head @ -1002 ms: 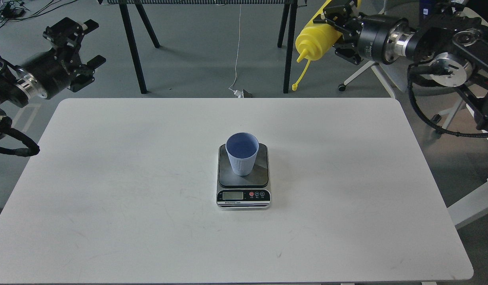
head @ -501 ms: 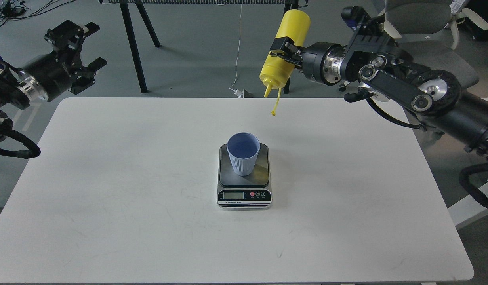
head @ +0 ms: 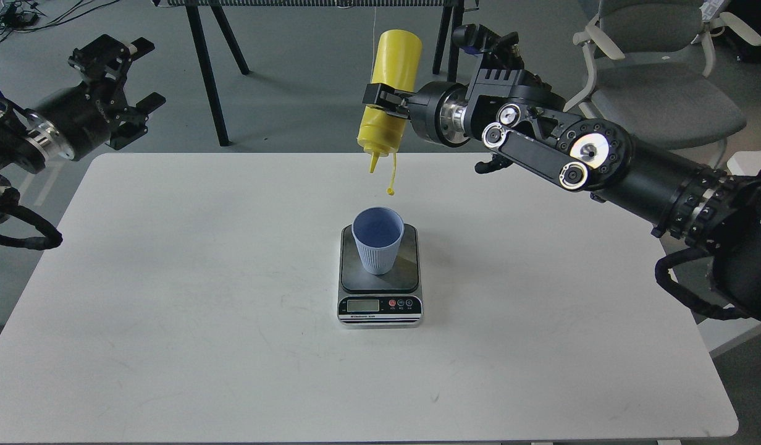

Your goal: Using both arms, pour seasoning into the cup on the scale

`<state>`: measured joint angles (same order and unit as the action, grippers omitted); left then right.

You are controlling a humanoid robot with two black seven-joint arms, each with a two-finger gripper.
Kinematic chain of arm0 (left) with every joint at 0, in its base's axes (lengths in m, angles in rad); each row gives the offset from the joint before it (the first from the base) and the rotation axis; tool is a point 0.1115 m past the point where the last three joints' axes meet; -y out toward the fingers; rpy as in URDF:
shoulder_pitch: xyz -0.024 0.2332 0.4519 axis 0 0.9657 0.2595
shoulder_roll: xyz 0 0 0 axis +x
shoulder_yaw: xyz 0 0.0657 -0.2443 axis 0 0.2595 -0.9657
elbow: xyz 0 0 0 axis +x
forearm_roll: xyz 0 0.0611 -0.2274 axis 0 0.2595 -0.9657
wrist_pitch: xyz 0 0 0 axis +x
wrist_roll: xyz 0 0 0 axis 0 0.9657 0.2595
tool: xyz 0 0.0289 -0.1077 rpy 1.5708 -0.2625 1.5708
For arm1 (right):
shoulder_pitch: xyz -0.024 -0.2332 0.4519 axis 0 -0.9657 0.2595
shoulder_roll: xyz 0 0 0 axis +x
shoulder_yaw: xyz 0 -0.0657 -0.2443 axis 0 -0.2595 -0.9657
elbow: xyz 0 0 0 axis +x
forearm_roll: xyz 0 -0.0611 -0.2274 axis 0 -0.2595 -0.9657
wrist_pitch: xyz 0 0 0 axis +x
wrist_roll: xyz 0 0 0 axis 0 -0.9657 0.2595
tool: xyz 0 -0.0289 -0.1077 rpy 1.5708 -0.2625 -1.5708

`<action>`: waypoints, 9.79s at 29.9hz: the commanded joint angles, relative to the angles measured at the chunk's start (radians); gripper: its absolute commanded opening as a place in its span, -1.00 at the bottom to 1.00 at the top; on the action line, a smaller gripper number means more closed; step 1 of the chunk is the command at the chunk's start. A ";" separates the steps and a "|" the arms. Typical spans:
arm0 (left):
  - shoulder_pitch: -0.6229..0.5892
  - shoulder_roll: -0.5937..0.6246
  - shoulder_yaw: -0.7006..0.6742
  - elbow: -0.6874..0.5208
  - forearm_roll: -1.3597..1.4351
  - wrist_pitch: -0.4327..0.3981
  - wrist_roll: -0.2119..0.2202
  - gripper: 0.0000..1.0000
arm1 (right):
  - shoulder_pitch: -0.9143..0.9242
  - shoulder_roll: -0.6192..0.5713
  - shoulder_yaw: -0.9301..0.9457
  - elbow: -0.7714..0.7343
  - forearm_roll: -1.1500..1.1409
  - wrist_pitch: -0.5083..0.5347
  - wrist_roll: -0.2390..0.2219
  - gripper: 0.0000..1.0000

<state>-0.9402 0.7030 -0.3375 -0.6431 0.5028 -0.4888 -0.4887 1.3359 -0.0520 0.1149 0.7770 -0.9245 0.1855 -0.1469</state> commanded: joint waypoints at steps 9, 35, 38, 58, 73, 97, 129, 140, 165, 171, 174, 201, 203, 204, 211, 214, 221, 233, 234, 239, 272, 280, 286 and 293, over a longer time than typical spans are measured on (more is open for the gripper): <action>0.012 -0.003 0.000 0.000 -0.001 0.000 0.000 0.99 | 0.049 0.027 -0.067 -0.038 -0.051 -0.012 0.001 -0.86; 0.015 -0.005 -0.003 0.000 -0.003 0.000 0.000 0.99 | 0.078 0.052 -0.198 -0.041 -0.080 -0.011 0.001 -0.84; 0.015 -0.005 -0.003 0.000 -0.003 0.000 0.000 0.99 | 0.077 0.052 -0.199 -0.041 -0.080 -0.011 0.001 -0.84; 0.015 0.012 0.002 0.000 0.003 0.000 0.000 0.99 | 0.100 -0.071 0.110 -0.042 0.036 -0.018 -0.011 -0.84; 0.041 0.026 0.003 0.000 0.005 0.000 0.000 0.99 | 0.072 -0.457 0.500 0.038 0.810 0.048 -0.060 -0.85; 0.057 0.018 0.012 -0.009 0.010 0.000 0.000 0.99 | -0.759 -0.747 0.887 0.128 1.862 0.303 -0.094 -0.86; 0.092 0.018 0.012 -0.009 0.011 0.000 0.000 0.99 | -1.058 -0.284 0.896 0.053 1.836 0.303 -0.039 -0.84; 0.092 0.016 0.012 -0.010 0.011 0.000 0.000 0.99 | -1.058 -0.210 0.888 0.001 1.776 0.303 -0.040 -0.84; 0.092 0.024 0.012 -0.010 0.011 0.000 0.000 0.99 | -1.097 -0.210 0.878 0.013 1.704 0.303 -0.039 -0.19; 0.090 0.024 0.012 -0.010 0.011 0.000 0.000 0.99 | -1.113 -0.216 0.878 0.016 1.701 0.303 -0.039 0.10; 0.090 0.023 0.014 -0.010 0.011 0.000 0.000 0.99 | -1.113 -0.218 0.879 0.021 1.693 0.303 -0.039 0.48; 0.087 0.012 0.014 -0.009 0.026 0.000 0.000 0.99 | -1.267 -0.377 0.885 0.269 1.676 0.303 -0.034 0.97; 0.089 0.010 0.014 -0.009 0.026 0.000 0.000 0.99 | -1.279 -0.391 0.885 0.280 1.676 0.303 -0.034 0.97; 0.089 0.010 0.014 -0.009 0.026 0.000 0.000 0.99 | -1.288 -0.399 0.885 0.291 1.676 0.303 -0.033 0.97; 0.087 0.010 0.012 -0.009 0.026 0.000 0.000 0.99 | -1.391 -0.514 0.893 0.435 1.676 0.303 -0.017 0.97; 0.083 0.010 0.012 -0.009 0.026 0.000 0.000 0.99 | -1.443 -0.610 0.896 0.519 1.676 0.303 -0.003 0.97; 0.077 0.009 0.011 -0.009 0.026 0.000 0.000 0.99 | -1.494 -0.865 0.913 0.639 1.676 0.303 0.003 0.94; 0.072 0.003 0.006 -0.009 0.025 0.000 0.000 0.99 | -1.085 -1.069 1.013 0.510 1.557 0.303 -0.002 0.94; 0.072 -0.005 0.005 -0.009 0.025 0.000 0.000 0.99 | -1.002 -1.060 1.002 0.464 1.505 0.303 -0.003 0.93; 0.063 -0.013 0.003 -0.009 0.025 0.000 0.000 0.99 | -0.605 -0.912 0.805 0.319 1.420 0.223 -0.005 0.91; -0.235 -0.220 0.011 0.220 -0.013 0.000 0.000 0.99 | -0.428 -0.436 0.658 -0.015 1.219 0.246 0.012 0.96; -0.374 -0.341 0.011 0.327 -0.013 0.000 0.000 0.99 | -0.437 -0.440 0.661 -0.024 1.217 0.295 0.041 0.96; -0.379 -0.384 0.005 0.355 -0.013 0.000 0.000 0.99 | -0.469 -0.453 0.675 -0.028 1.217 0.303 0.079 0.96; -0.348 -0.404 -0.003 0.356 -0.026 0.000 0.000 0.99 | -0.488 -0.466 0.684 -0.027 1.217 0.303 0.081 0.96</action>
<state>-1.3024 0.2991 -0.3379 -0.2887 0.4880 -0.4887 -0.4887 0.8542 -0.5142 0.7936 0.7497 0.2930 0.4887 -0.0668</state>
